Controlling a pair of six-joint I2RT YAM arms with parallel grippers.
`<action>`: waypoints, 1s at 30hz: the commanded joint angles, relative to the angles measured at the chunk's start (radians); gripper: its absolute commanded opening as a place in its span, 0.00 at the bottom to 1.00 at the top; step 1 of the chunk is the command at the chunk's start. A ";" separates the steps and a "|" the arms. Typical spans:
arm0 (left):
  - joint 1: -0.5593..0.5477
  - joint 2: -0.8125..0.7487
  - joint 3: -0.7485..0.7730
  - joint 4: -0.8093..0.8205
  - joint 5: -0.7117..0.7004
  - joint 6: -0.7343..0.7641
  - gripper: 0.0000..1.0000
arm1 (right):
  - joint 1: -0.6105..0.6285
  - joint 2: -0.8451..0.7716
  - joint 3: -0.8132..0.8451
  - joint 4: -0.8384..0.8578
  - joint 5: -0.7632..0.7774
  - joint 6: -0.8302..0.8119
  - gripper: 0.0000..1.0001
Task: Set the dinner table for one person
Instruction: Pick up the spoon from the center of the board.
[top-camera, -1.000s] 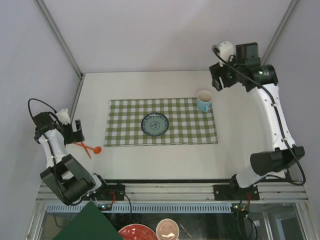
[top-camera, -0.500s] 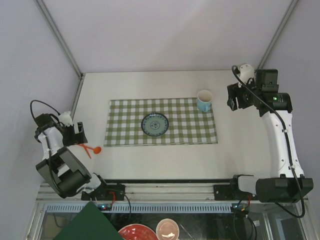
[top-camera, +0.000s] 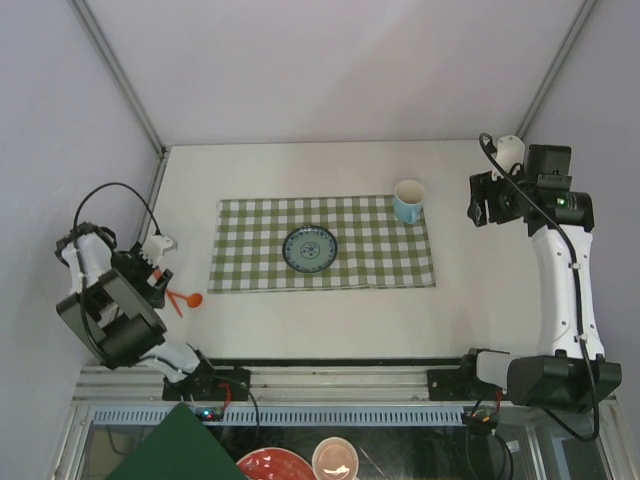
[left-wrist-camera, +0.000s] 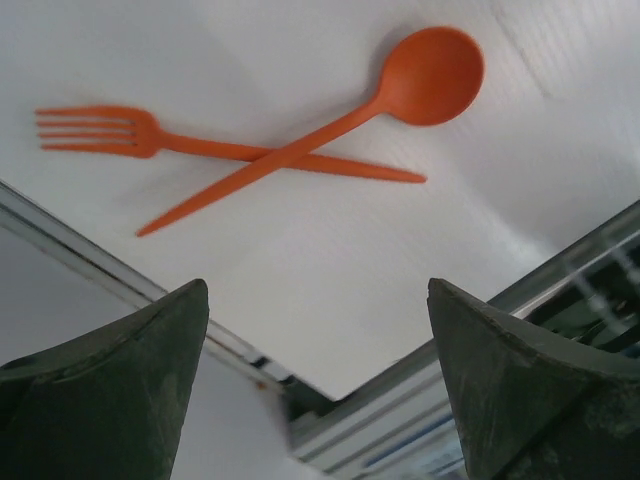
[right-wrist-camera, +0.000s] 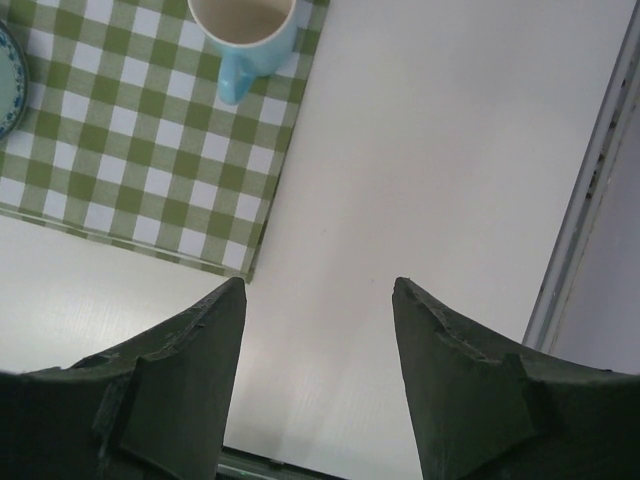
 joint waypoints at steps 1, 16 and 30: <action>0.007 0.148 0.260 -0.311 0.007 0.454 0.94 | -0.013 0.025 0.029 -0.037 0.049 -0.026 0.59; -0.202 0.274 0.216 -0.115 -0.227 0.646 0.94 | -0.146 0.034 0.016 -0.065 0.052 -0.036 0.57; -0.336 0.174 0.037 0.081 -0.164 0.591 0.86 | -0.235 0.048 -0.022 -0.057 -0.016 -0.034 0.55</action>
